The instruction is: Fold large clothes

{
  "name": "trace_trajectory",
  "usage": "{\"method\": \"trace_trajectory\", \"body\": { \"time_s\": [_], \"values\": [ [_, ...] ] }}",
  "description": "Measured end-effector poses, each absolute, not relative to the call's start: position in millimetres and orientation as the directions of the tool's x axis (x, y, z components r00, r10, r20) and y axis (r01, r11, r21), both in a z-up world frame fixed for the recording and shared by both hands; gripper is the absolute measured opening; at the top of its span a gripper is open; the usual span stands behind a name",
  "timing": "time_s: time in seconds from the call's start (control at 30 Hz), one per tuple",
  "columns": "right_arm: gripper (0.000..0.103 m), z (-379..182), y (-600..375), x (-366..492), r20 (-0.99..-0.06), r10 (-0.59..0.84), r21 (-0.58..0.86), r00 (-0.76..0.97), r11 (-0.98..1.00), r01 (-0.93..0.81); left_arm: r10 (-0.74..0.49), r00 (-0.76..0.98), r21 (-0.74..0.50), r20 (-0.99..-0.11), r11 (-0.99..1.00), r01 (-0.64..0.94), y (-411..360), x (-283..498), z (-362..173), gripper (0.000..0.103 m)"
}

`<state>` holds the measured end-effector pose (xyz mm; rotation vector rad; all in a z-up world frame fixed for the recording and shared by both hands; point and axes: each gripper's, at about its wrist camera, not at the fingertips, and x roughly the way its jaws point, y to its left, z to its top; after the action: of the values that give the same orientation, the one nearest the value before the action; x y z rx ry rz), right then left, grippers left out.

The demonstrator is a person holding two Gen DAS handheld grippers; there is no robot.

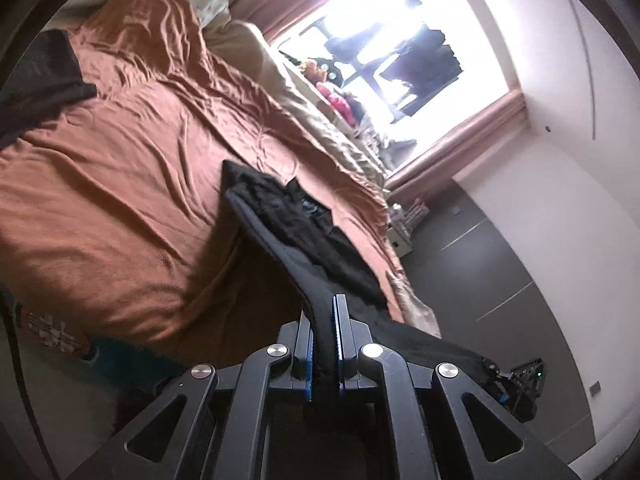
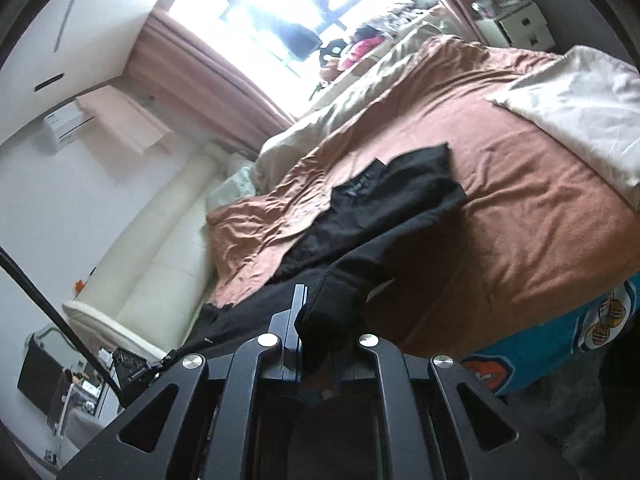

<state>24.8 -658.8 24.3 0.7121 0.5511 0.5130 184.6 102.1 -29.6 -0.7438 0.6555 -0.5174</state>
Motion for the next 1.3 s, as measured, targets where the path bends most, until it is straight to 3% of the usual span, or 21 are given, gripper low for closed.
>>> {"method": "trace_trajectory", "body": {
  "time_s": [0.47, 0.6, 1.03, 1.3],
  "values": [
    [0.007, 29, -678, -46, -0.149, 0.662, 0.721, 0.734, 0.581, -0.377, -0.634, 0.732, -0.684, -0.251, 0.651, 0.33, 129, 70, 32, 0.008],
    [0.007, 21, -683, -35, -0.159, 0.67, 0.713, 0.726, 0.586, -0.385, -0.635, 0.729, -0.672, -0.255, 0.659, 0.338, 125, 67, 38, 0.008],
    [0.006, 43, -671, 46, -0.141, 0.627, 0.66, 0.766, 0.637, -0.399, -0.609, 0.749, -0.655, -0.259, 0.681, 0.327, 115, 150, 66, 0.009],
    [0.007, 41, -654, 140, -0.19, 0.581, 0.666, 0.792, 0.669, -0.331, -0.575, 0.758, -0.613, -0.308, 0.729, 0.304, 93, 243, 81, 0.009]
  ]
}}
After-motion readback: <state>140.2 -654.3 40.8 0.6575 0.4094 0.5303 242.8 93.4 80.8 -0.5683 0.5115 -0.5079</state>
